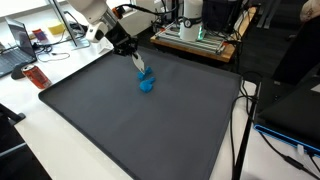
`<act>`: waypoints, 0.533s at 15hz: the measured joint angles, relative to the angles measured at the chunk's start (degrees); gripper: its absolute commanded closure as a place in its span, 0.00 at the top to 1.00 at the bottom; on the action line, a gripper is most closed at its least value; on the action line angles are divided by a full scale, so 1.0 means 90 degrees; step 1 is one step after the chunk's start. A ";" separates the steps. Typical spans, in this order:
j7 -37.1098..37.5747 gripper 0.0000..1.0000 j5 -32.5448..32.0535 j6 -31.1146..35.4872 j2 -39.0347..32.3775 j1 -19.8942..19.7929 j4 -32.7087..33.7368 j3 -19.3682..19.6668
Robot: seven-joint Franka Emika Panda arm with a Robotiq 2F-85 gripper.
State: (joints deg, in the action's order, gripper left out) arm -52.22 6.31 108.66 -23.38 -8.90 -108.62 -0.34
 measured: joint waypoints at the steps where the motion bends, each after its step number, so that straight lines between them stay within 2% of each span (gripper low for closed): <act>1: 0.0071 0.01 -0.0014 0.0133 0.0148 0.0001 -0.0149 0.0032; 5: 0.0600 0.01 -0.0101 0.0755 0.0708 0.0037 -0.0768 0.0088; 8: 0.1260 0.01 -0.0284 0.1483 0.1071 0.0141 -0.1216 0.0096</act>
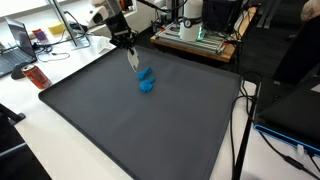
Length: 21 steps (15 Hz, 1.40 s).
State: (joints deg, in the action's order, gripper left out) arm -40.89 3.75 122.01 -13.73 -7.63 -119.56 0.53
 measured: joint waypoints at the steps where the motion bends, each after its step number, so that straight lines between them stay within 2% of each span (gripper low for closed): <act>1: 0.0280 0.01 -0.0120 0.0281 0.0095 0.0048 -0.0135 0.0004; 4: 0.1142 0.01 -0.0549 0.0974 0.0270 0.0194 -0.0449 0.0015; 8: 0.2345 0.01 -0.1383 0.1357 0.0315 0.0376 -0.0651 0.0052; 15: 0.4191 0.01 -0.2666 0.1330 0.0316 0.0647 -0.0742 0.0217; 21: 0.5014 0.01 -0.2773 0.1030 0.0316 0.0794 -0.0843 0.0220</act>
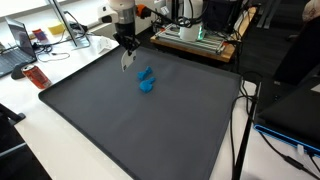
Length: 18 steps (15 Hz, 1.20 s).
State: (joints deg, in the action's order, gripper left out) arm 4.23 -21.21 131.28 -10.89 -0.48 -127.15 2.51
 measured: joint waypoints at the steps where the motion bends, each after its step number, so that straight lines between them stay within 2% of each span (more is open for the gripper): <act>1: 0.0153 0.01 0.0000 -0.0065 0.0000 0.0032 -0.0020 -0.0003; 8: 0.1756 0.01 -0.0118 -0.0264 0.0000 0.0333 -0.0071 -0.0002; 18: 0.4350 0.01 -0.1392 -0.0682 -0.0005 0.0752 -0.0200 -0.0007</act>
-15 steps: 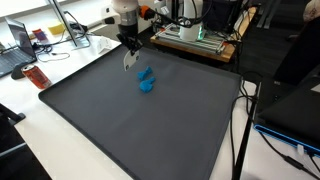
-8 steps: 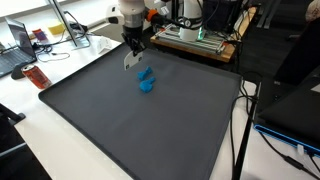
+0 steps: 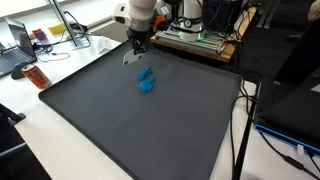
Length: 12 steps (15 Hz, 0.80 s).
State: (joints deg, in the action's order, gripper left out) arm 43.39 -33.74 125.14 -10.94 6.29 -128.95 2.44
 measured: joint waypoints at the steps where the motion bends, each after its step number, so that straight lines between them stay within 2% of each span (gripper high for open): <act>1: 0.0200 0.01 -0.0062 -0.0084 -0.0003 0.0044 -0.0001 -0.0009; 5: 0.0702 0.01 -0.0158 -0.0403 -0.0014 0.0146 -0.0011 -0.0107; 9: 0.0664 0.01 -0.0065 -0.0422 0.0009 0.0142 -0.0053 -0.0181; 12: 0.0294 0.01 0.0377 -0.0271 0.0134 0.0089 -0.0131 -0.0196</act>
State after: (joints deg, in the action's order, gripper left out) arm 46.03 -30.35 122.70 -9.73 7.09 -130.13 0.68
